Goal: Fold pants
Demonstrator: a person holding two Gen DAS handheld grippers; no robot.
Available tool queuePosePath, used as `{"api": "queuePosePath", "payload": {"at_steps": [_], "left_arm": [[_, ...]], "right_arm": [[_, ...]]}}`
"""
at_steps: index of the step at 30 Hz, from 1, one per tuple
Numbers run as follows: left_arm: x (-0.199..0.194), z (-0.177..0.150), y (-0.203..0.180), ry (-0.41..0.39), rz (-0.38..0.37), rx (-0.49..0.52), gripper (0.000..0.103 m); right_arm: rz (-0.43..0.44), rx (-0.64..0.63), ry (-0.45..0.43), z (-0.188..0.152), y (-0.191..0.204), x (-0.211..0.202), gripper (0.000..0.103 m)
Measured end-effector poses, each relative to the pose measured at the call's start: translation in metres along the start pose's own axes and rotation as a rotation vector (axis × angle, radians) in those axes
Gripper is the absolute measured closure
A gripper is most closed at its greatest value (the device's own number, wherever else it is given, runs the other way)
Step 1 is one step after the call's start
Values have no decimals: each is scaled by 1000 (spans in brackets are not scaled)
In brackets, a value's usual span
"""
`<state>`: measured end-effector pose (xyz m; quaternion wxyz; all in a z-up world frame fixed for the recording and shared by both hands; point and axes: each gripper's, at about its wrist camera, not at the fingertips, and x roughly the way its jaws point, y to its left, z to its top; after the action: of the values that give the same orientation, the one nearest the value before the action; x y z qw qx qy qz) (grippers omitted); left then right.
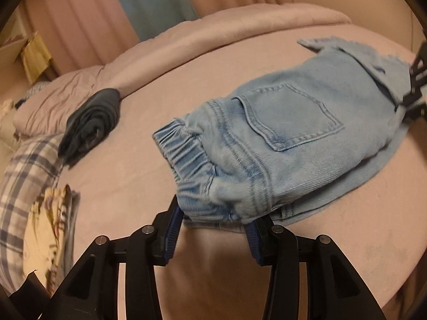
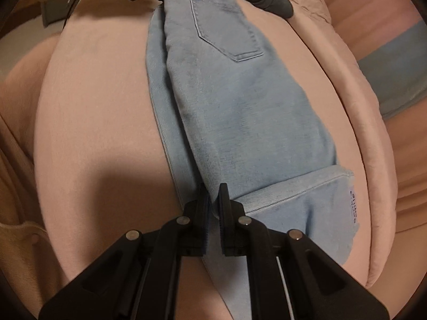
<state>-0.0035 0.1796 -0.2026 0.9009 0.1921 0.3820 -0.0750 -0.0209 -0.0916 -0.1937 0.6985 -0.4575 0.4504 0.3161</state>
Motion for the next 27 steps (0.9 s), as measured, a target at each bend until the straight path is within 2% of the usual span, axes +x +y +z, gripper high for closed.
{"api": "queuePosePath", "payload": {"at_steps": [5, 10, 14, 17, 18, 19, 20, 23, 25, 27], "left_arm": [[-17, 3, 7, 5, -8, -65, 58], [-36, 2, 9, -23, -22, -108, 58], [-46, 7, 4, -30, -37, -139, 58], [-57, 14, -2, -68, -77, -155, 58], [-58, 15, -4, -60, -62, -147, 57], [-56, 14, -4, -39, -40, -148, 50], [-55, 11, 0, -19, -22, -166, 48], [-56, 1, 15, 7, -27, -263, 47], [-64, 7, 17, -22, -37, -284, 47], [-70, 19, 7, -62, -65, -261, 47]], "right_arm": [[-37, -48, -10, 0, 4, -8, 96], [-31, -4, -57, -2, -4, -31, 96], [17, -16, -33, -12, 12, -21, 96], [1, -16, -38, -15, 17, -14, 94], [11, 5, -43, -14, 14, -14, 93], [14, 16, -47, -15, 12, -14, 92], [12, 22, -51, -15, 13, -15, 92], [-13, 26, -60, -16, 16, -19, 92], [-10, 51, -62, -18, 18, -27, 81], [54, 106, -91, -19, 11, -37, 44]]}}
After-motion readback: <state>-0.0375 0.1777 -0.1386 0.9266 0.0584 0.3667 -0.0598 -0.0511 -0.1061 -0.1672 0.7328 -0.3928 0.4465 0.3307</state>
